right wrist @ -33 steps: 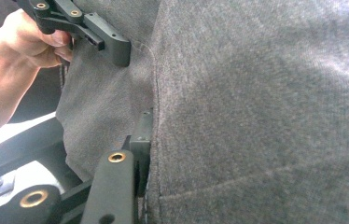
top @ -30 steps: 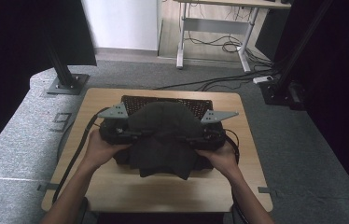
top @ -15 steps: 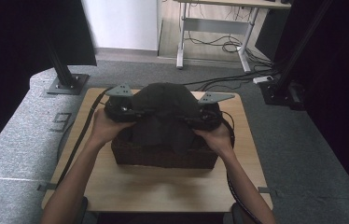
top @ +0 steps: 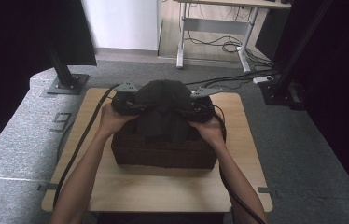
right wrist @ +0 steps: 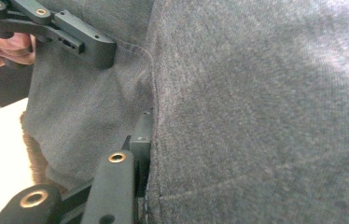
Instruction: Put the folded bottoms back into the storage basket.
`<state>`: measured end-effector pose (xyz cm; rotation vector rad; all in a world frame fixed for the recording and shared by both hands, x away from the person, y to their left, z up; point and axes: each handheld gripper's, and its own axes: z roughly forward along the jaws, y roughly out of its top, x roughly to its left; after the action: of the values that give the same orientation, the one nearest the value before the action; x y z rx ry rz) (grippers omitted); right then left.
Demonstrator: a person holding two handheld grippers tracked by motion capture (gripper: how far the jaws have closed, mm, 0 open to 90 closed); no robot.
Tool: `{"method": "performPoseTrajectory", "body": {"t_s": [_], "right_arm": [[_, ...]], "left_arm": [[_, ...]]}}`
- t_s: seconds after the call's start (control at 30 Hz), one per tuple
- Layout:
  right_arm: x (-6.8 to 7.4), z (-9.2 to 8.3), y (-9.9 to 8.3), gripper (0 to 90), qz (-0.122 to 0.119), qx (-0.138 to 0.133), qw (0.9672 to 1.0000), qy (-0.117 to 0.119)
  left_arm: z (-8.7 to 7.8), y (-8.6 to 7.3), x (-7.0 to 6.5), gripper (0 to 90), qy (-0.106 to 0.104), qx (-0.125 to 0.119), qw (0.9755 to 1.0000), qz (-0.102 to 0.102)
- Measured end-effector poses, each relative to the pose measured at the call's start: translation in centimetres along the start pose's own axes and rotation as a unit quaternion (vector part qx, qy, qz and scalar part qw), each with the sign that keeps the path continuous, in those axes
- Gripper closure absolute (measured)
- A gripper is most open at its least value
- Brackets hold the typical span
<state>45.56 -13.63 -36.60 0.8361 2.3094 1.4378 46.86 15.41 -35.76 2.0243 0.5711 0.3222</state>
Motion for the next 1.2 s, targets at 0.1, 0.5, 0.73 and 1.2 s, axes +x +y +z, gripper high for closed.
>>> {"method": "performPoseTrajectory", "body": {"t_s": [0.1,0.5,0.73,1.2], "right_arm": [[-0.4,1.2,-0.7,57.4,0.006,0.01,0.9999,-0.004],[-0.6,5.5,-3.1,57.4,0.033,0.063,0.9975,0.002],[-1.9,4.5,-4.6,57.3,0.046,0.099,0.9939,-0.016],[-0.8,7.6,-5.2,56.3,0.06,0.165,0.9845,-0.004]], "left_arm": [[0.7,-1.0,0.5,61.4,0.006,0.012,0.9999,-0.006],[2.6,-3.9,1.3,61.5,0.026,0.076,0.9964,-0.028],[5.7,-4.1,0.5,61.6,0.004,0.091,0.9949,-0.044],[5.9,-5.8,0.9,61.4,0.03,0.178,0.9819,-0.057]]}}
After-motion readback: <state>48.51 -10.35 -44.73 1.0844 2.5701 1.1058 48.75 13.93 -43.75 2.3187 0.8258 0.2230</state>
